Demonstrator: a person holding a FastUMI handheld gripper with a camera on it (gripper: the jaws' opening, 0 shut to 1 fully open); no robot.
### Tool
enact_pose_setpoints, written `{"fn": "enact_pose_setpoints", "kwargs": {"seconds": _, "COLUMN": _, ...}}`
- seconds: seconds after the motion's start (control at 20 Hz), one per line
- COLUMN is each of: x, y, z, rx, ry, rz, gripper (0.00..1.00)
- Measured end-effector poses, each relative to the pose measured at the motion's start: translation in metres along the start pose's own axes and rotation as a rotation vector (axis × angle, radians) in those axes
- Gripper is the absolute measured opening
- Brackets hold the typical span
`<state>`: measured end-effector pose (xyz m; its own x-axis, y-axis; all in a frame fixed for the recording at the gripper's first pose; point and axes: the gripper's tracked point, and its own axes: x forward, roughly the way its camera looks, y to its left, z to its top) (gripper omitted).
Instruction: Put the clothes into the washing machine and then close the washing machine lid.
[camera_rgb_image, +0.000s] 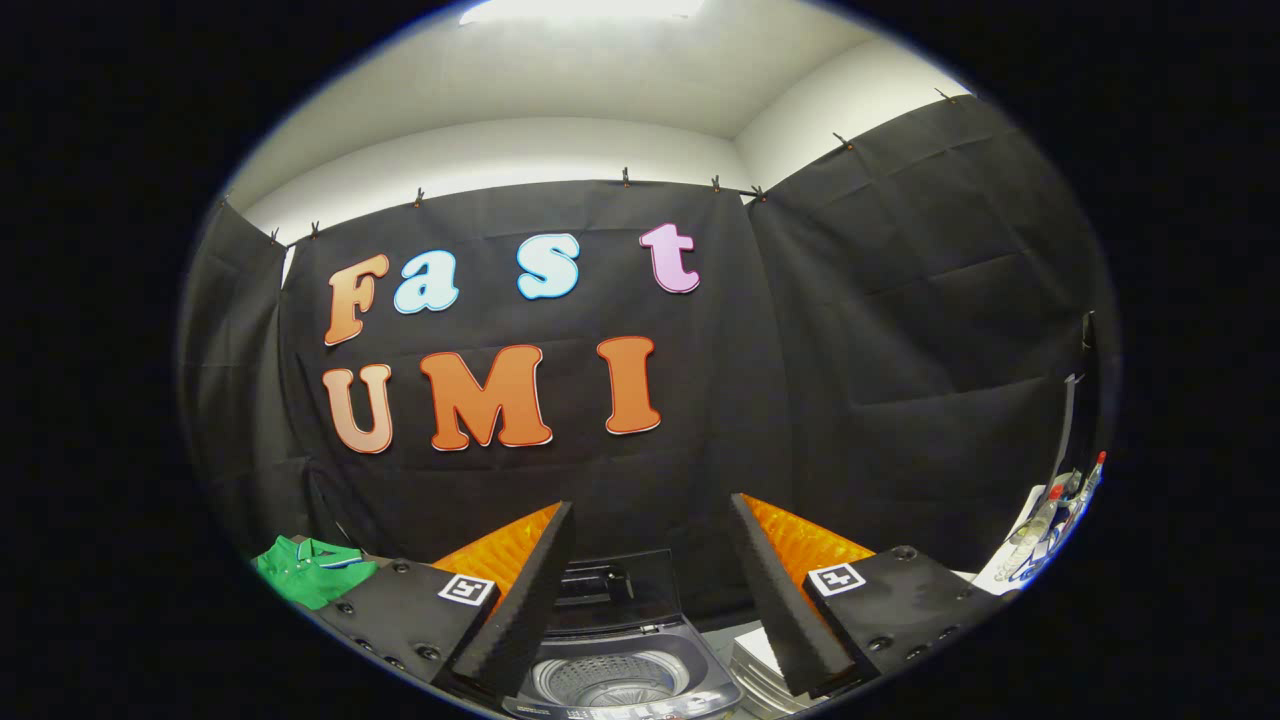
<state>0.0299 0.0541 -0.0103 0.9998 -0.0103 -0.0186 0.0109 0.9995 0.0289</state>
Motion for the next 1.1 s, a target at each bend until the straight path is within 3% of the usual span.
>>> {"fn": "enact_pose_setpoints", "kwargs": {"seconds": 0.25, "x": 0.003, "y": 0.054, "z": -0.007, "rx": -0.043, "ry": 0.005, "rz": 0.065, "gripper": 0.98}}
{"fn": "enact_pose_setpoints", "kwargs": {"seconds": 0.85, "x": 0.013, "y": 0.207, "z": -0.035, "rx": 0.009, "ry": 0.062, "rz": 0.261, "gripper": 0.98}}
{"fn": "enact_pose_setpoints", "kwargs": {"seconds": 1.1, "x": 0.008, "y": 0.305, "z": -0.061, "rx": 0.085, "ry": 0.133, "rz": 0.409, "gripper": 0.98}}
